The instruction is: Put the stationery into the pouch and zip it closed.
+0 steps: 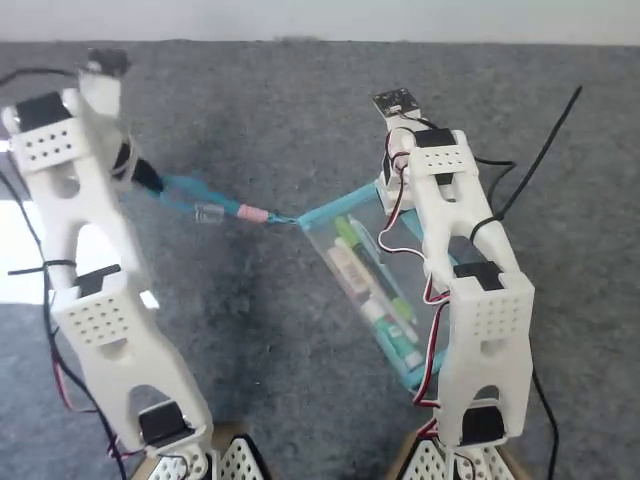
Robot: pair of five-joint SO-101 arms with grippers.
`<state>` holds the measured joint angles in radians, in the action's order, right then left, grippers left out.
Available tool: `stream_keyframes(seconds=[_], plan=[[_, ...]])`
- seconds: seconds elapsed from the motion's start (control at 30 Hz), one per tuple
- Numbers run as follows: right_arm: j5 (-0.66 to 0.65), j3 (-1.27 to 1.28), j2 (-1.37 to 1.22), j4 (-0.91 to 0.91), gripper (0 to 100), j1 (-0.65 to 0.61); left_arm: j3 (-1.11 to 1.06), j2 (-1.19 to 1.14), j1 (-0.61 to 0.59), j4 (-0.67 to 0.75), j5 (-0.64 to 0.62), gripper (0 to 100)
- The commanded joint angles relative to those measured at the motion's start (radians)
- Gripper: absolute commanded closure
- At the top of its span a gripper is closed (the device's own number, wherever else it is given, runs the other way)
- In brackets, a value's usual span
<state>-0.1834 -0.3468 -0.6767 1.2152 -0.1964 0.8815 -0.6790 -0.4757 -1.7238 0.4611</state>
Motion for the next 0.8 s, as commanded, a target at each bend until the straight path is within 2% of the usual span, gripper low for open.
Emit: stream_keyframes(seconds=[0.0,0.2,0.57,0.77], plan=[[-0.017,-0.014,0.082,0.008,94.3,0.039,0.219,0.031,0.029,-0.018,-0.098,62],[-0.018,0.002,0.274,0.041,93.8,0.038,0.518,0.031,0.028,-0.034,-0.215,62],[0.023,0.003,0.426,0.101,93.7,0.018,0.55,0.051,0.026,-0.034,-0.23,61],[0.023,0.002,0.633,0.196,96.3,0.015,0.539,0.31,0.044,-0.035,-0.319,62]])
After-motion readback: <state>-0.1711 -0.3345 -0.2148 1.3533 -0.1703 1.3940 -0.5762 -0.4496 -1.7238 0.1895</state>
